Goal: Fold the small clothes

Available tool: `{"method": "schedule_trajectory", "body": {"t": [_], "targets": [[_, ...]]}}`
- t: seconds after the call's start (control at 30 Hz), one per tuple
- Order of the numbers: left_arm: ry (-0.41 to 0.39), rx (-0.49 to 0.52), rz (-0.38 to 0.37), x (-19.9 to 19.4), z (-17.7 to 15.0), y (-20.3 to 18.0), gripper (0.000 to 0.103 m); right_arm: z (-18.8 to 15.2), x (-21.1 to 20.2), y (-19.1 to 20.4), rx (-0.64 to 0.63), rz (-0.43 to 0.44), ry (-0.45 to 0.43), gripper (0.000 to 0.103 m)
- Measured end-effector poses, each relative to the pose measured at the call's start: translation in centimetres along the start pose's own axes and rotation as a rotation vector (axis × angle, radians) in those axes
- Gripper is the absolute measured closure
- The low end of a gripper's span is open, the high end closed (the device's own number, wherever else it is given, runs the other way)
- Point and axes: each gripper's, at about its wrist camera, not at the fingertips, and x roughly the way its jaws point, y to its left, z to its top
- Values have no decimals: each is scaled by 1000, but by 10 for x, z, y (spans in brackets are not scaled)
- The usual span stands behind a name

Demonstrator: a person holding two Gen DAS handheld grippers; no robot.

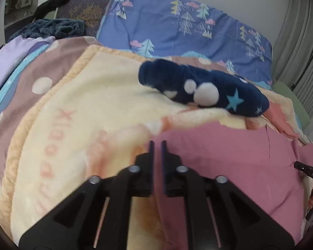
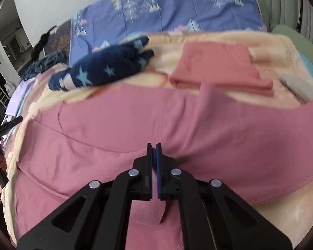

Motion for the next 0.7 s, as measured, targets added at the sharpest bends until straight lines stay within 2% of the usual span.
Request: {"method": "schedule_trajectory", "body": {"t": [0.03,0.07,0.1,0.17,0.2,0.3,0.37,0.43,0.53,0.63,0.7], "targets": [[2,21,12,3,-4,-5,67,-3,3,-1,5,3,9,101],[4,42,28,6,-6,-9,64,-7,4,-2,2,2,10,101],[21,64,32,12,-8,-13,70,-9,3,-2,0,2,9,101],[57,111,35,24,-12,-22,99,-11,1,-2,2,7,8,101],[47,141,61,26,-13,-28,100,-10,0,-2,3,9,7,101],[-26,168,90,13,-10,-34,100,-9,-5,-1,0,7,-2,101],[-66,113,50,-1,-1,-23,100,-8,-13,-1,9,17,-32,101],[-92,51,35,-11,6,-7,100,-4,-29,-1,20,51,-101,101],[-63,-21,24,-2,5,12,100,5,-32,2,5,2,-145,103],[-27,-19,59,16,-8,14,98,7,-4,-7,25,-37,-70,103],[4,-32,85,21,-15,16,79,3,7,-18,86,-24,-25,103]]}}
